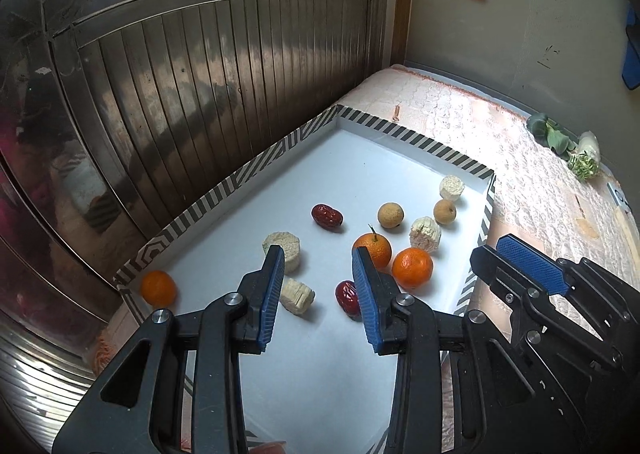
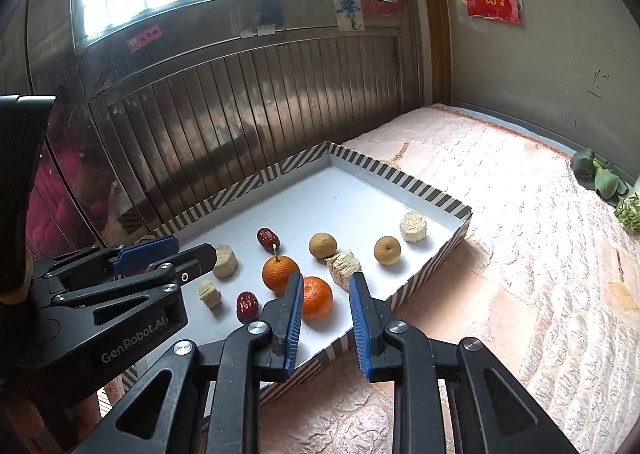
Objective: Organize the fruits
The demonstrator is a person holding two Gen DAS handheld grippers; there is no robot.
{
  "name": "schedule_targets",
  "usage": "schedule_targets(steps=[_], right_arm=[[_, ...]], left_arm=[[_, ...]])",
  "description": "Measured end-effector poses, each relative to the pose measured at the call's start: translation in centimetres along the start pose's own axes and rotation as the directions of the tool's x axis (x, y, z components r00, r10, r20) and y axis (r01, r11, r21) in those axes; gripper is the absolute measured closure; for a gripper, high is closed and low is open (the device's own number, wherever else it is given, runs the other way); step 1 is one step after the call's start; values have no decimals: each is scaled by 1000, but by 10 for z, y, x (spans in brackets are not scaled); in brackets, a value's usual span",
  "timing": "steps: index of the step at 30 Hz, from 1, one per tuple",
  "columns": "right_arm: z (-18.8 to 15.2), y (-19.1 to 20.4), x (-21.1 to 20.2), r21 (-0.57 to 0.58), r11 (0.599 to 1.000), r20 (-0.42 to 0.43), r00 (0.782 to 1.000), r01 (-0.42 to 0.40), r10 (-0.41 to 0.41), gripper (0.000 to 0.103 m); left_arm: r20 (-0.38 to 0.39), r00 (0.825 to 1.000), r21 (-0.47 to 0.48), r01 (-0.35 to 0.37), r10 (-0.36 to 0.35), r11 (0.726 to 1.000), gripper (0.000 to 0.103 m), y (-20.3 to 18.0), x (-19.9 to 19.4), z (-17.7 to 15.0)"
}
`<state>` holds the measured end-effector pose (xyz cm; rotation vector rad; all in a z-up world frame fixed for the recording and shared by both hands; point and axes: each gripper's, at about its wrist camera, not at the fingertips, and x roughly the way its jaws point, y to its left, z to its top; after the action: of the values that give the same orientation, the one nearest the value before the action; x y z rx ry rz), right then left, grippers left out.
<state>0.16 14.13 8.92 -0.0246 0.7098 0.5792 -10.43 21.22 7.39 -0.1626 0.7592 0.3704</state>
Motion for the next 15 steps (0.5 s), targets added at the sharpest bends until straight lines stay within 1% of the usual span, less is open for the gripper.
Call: schedule_targets(steps=[4, 8, 12, 15], right_arm=[[-2, 0, -9, 6, 1000, 19, 1000, 6, -6, 81], [-5, 0, -12, 9, 1000, 22, 1000, -2, 1, 81], [-7, -2, -12, 2, 1000, 29, 1000, 6, -6, 81], [-7, -4, -14, 10, 1000, 38, 999, -7, 6, 81]], left_arm=[[12, 1000, -2, -13, 13, 1000, 68, -6, -6, -3], [25, 999, -11, -46, 46, 999, 68, -10, -10, -6], [24, 998, -14, -49, 49, 999, 68, -12, -12, -8], [25, 998, -7, -50, 50, 999, 68, -16, -13, -9]])
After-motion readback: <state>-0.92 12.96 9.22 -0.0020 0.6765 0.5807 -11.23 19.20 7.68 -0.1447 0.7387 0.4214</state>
